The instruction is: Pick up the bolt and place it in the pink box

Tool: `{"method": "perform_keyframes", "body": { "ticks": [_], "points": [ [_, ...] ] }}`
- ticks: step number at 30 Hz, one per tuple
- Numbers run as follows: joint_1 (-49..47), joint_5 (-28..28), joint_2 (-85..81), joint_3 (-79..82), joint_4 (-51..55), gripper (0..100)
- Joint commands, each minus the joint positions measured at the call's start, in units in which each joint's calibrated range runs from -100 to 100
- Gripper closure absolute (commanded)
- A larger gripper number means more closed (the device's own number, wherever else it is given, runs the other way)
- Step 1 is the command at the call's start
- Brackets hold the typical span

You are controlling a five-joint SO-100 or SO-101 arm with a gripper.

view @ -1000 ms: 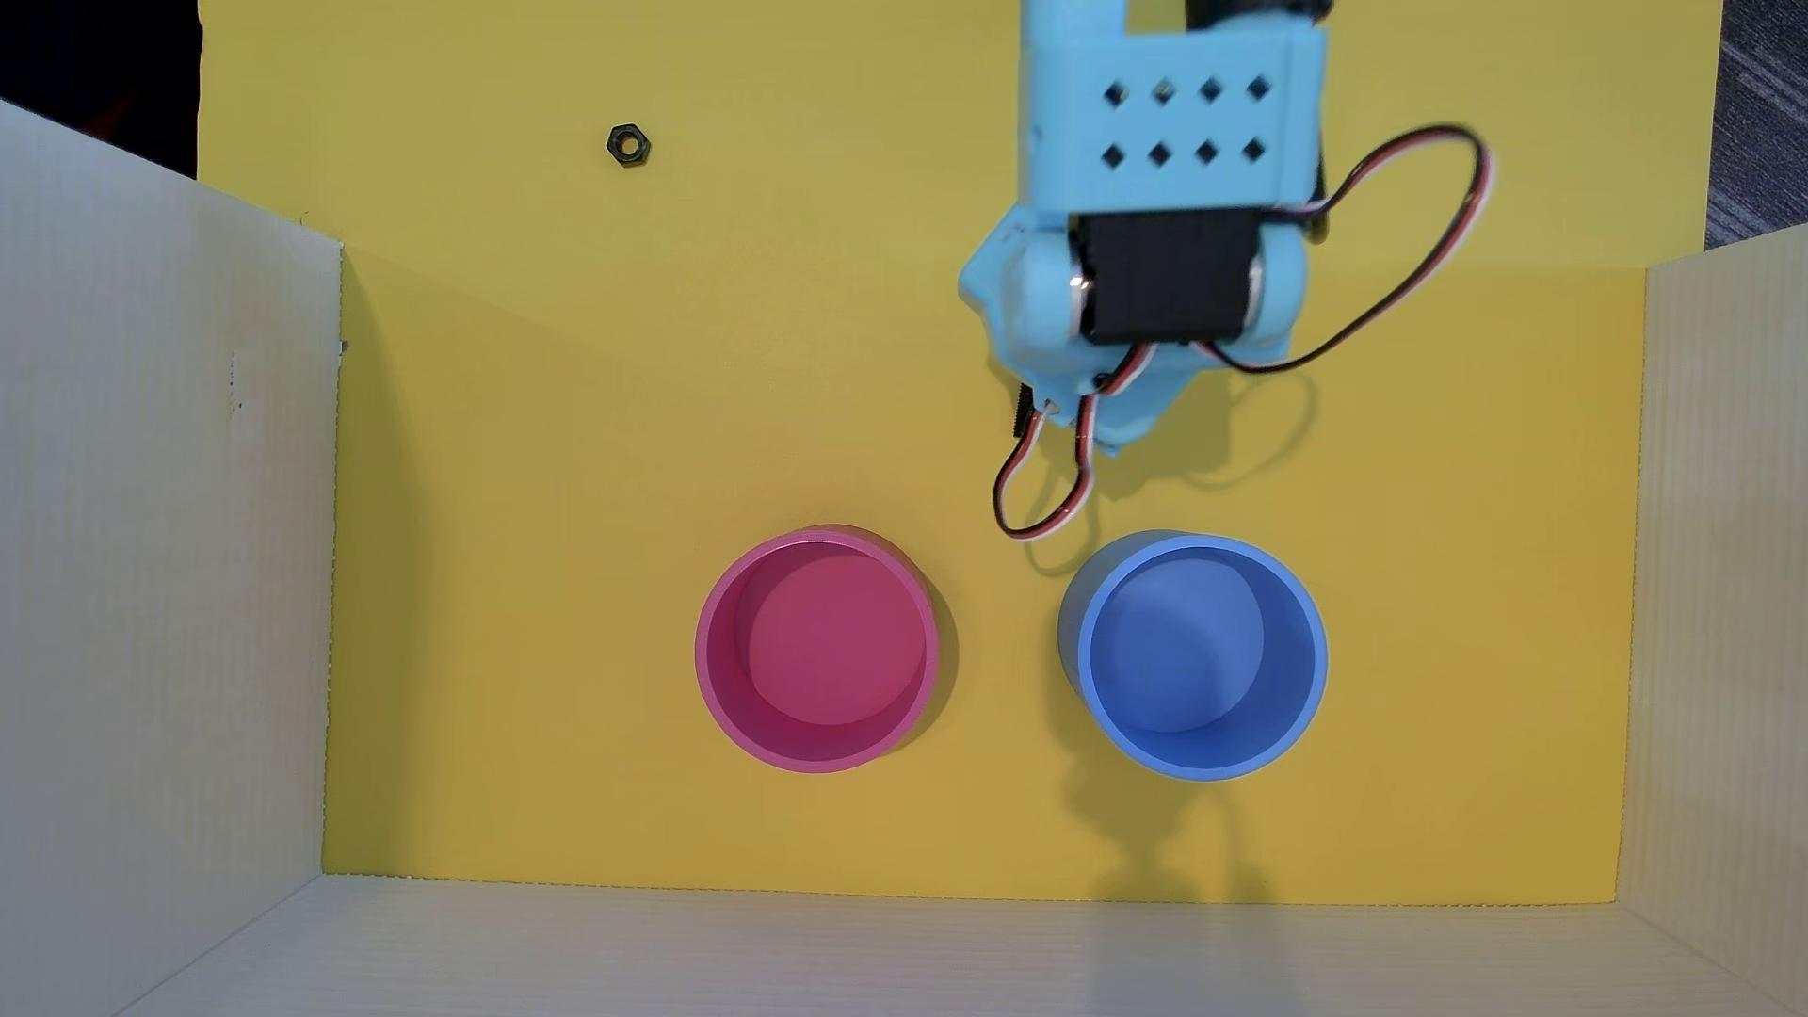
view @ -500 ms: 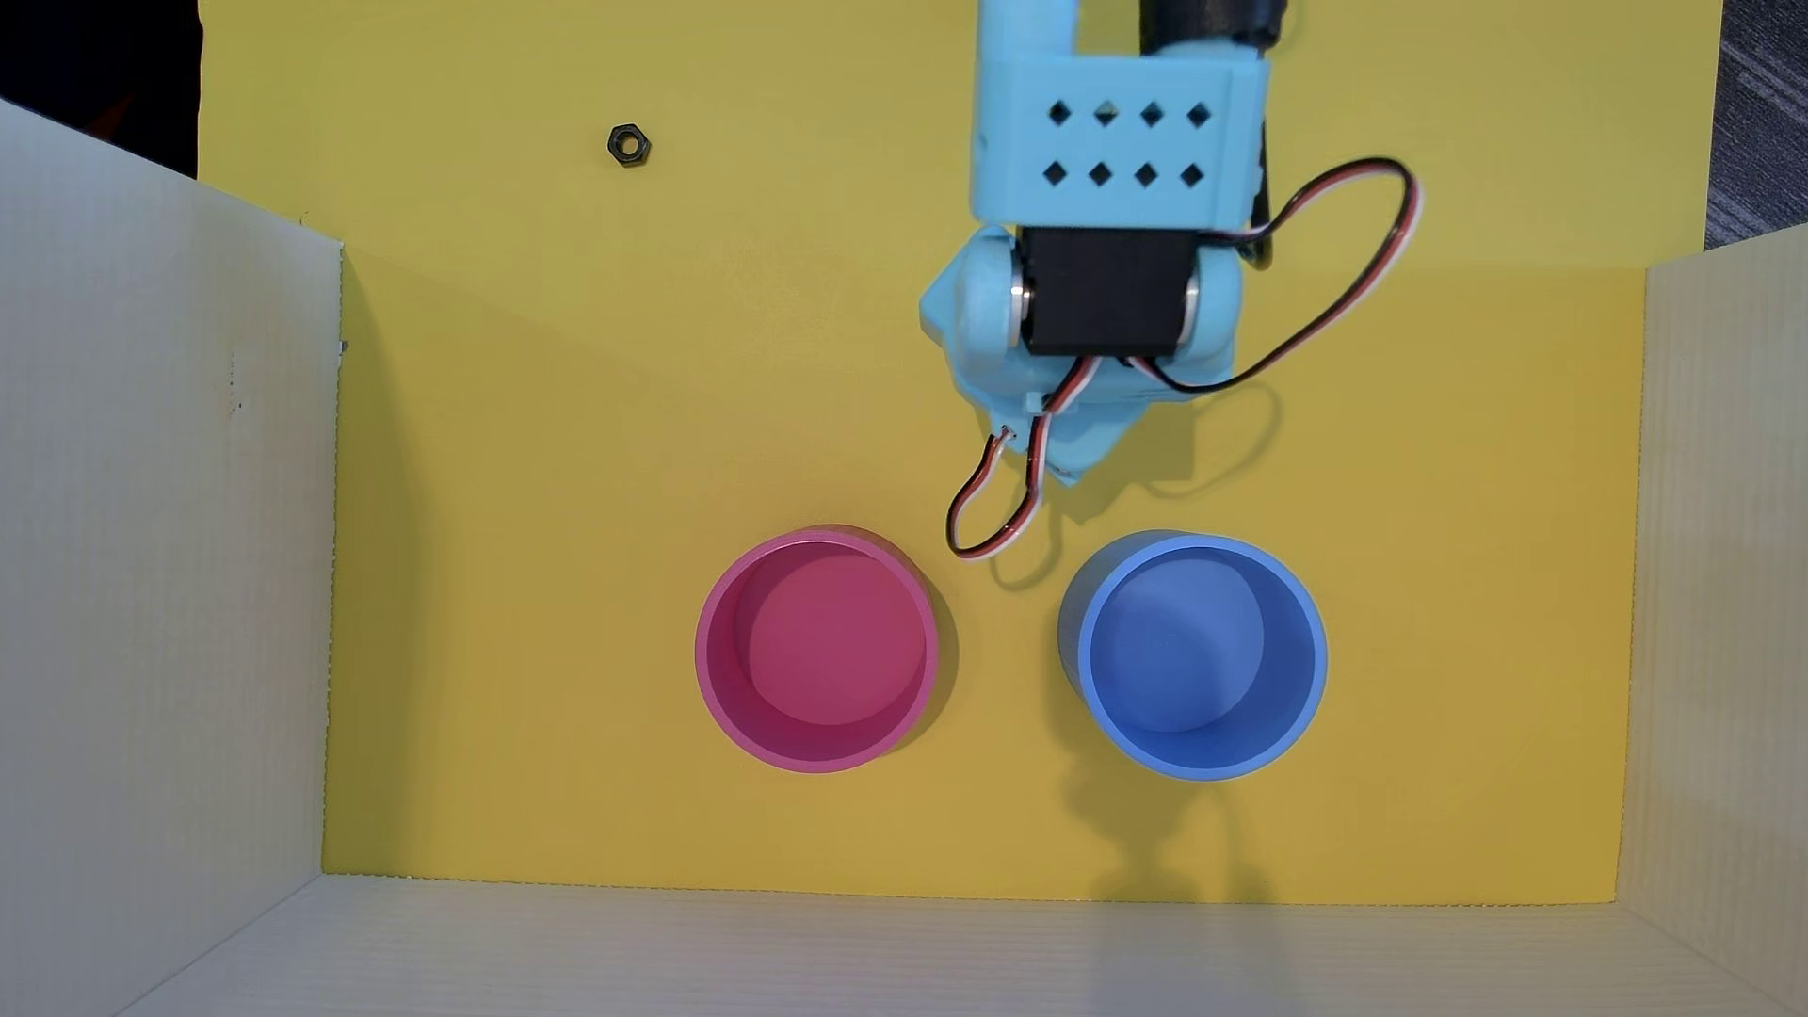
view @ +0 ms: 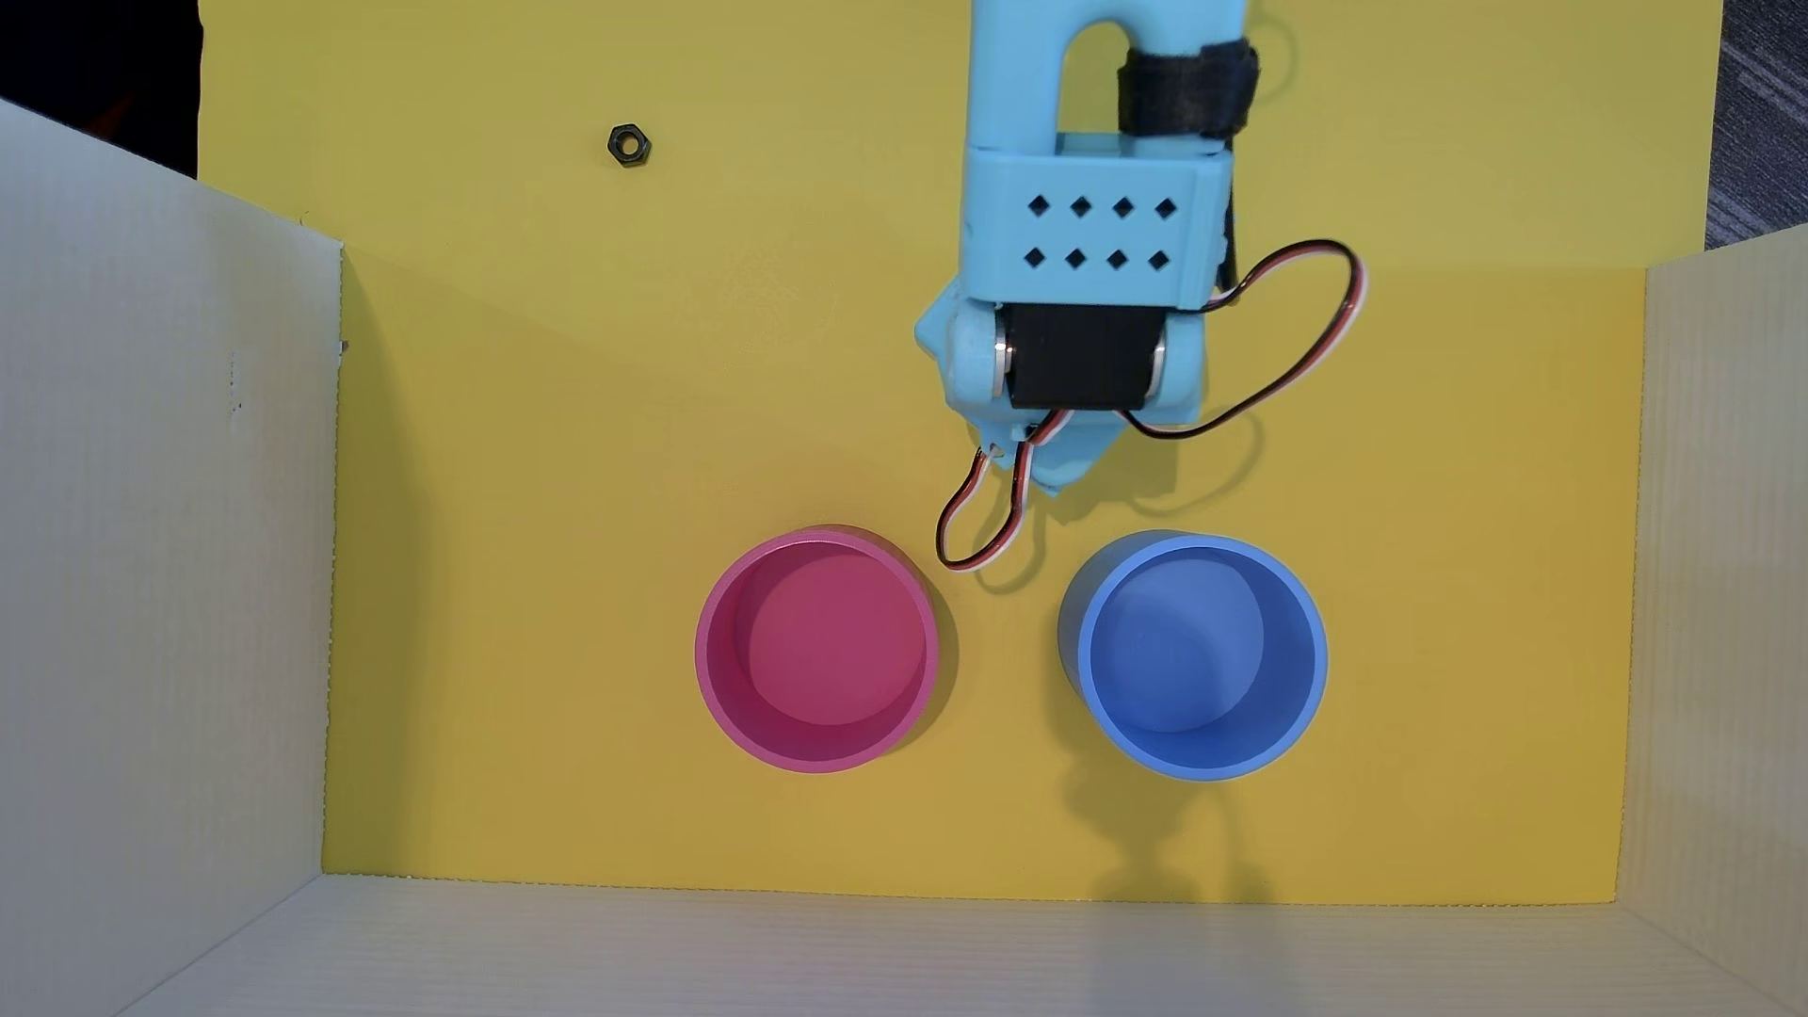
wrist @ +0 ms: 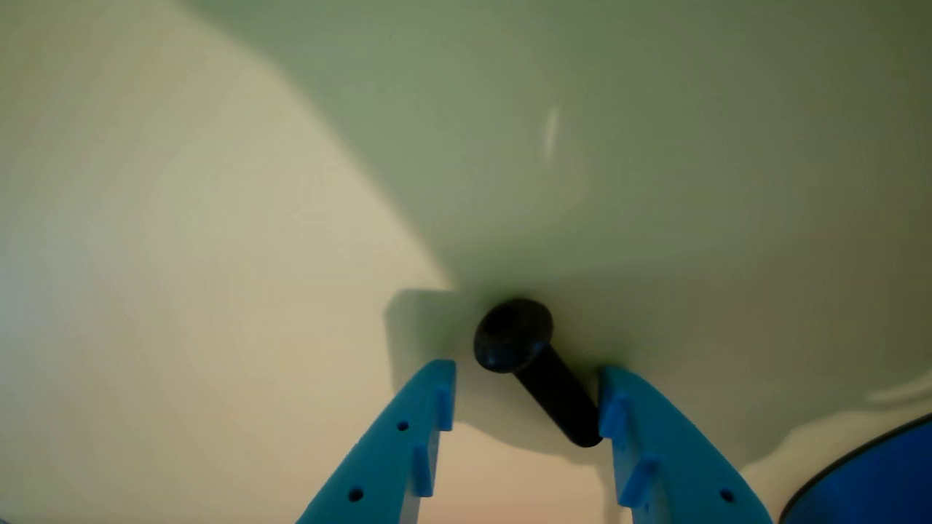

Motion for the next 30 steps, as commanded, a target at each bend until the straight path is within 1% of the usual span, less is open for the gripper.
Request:
{"method": "perform_keyframes", "body": {
  "ticks": [1, 2, 3, 5, 9, 15, 20, 22, 27, 30],
  "points": [
    [-0.21, 0.13, 0.00, -0.97, -0.40, 93],
    [-0.21, -0.08, 0.00, -1.06, -0.40, 97],
    [-0.14, -0.13, 0.00, -1.06, -0.40, 100],
    [-0.14, -0.18, 0.00, -1.15, -0.40, 98],
    [-0.14, -0.44, -0.84, -2.15, -0.32, 99],
    [3.02, -7.11, -1.60, -17.98, 3.80, 99],
    [7.51, -16.69, -2.10, -29.19, 5.00, 99],
    [9.35, -19.46, -2.02, -31.73, 4.83, 99],
    [12.52, -23.62, -2.02, -34.89, 0.03, 99],
    [12.81, -23.99, -2.02, -35.07, -1.43, 99]
  ]
}}
